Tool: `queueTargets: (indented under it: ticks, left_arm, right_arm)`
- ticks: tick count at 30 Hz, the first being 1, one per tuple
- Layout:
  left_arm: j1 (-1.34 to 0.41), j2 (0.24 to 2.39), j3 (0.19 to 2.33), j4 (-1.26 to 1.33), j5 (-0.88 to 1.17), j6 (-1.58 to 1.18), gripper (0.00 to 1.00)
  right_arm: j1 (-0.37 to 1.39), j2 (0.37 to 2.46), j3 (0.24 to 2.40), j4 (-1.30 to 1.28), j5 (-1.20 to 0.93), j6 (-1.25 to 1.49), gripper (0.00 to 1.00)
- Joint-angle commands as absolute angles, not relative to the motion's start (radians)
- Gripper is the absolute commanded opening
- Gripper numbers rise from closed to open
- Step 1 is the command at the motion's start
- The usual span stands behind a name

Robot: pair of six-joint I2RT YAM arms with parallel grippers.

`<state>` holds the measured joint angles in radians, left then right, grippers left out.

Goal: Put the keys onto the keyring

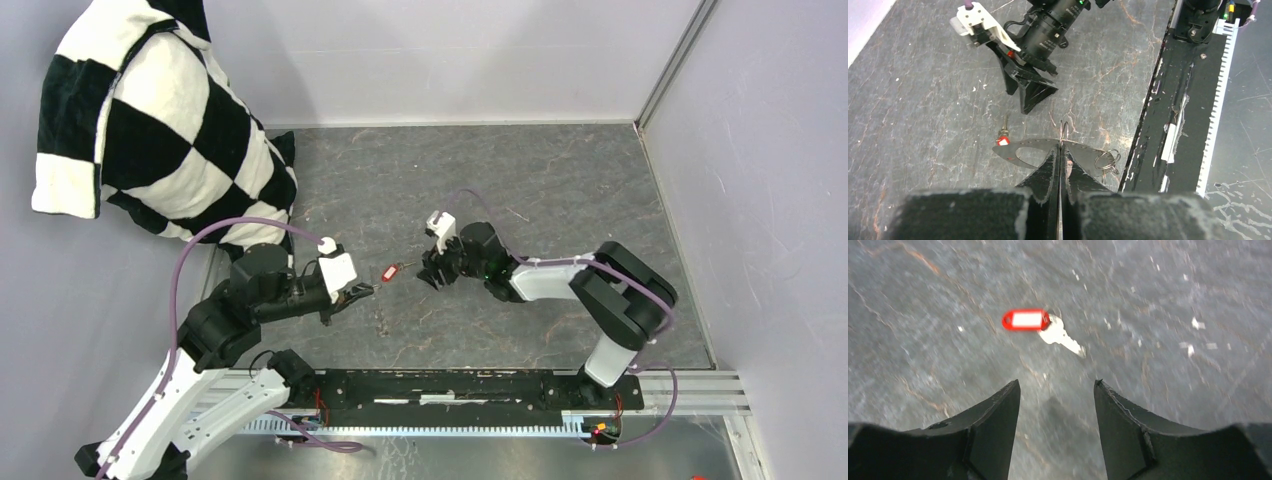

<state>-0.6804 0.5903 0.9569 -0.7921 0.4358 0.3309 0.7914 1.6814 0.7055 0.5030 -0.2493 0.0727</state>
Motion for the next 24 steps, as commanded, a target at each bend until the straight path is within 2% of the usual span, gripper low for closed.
queueTargets:
  ticks: [1,5,12,24]
  left_arm:
    - [-0.681,0.573,1.003,-0.789,0.414,0.33,0.02]
    - [-0.681,0.541,0.959,-0.754,0.419,0.274,0.02]
    - [-0.681,0.549,0.946,-0.735,0.45,0.219,0.02]
    - [-0.681,0.555,0.973,-0.75,0.486,0.219,0.02]
  right_arm:
    - [0.804,1.764,0.823,0.693,-0.344,0.101,0.61]
    - [0.822,1.833,0.902,0.661,-0.347,0.089,0.58]
    - [0.856,1.933,1.029,0.561,-0.284,0.03,0.47]
    - [0.868,1.978,1.035,0.517,-0.25,-0.024,0.46]
